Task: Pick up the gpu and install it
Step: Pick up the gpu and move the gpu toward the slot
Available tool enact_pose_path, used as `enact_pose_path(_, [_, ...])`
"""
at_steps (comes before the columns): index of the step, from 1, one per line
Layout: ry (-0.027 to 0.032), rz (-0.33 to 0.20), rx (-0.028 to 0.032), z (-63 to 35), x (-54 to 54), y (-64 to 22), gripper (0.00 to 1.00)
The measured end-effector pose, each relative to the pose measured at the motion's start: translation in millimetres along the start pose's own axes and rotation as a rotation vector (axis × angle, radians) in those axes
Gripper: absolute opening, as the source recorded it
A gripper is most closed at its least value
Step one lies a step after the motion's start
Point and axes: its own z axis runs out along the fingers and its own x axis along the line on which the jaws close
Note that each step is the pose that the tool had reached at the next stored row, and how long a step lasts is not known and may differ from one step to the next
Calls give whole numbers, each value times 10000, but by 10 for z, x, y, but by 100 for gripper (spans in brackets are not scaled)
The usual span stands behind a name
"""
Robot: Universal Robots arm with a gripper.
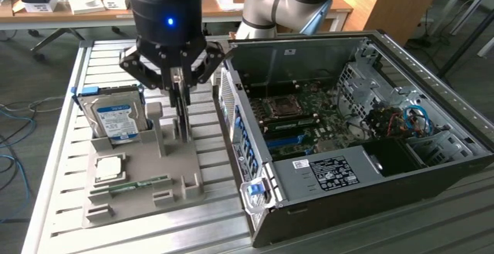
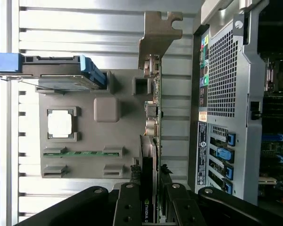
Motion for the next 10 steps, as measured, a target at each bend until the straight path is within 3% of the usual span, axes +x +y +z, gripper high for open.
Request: enact_pose_path(10, [0, 0, -13, -413, -6, 15, 26])
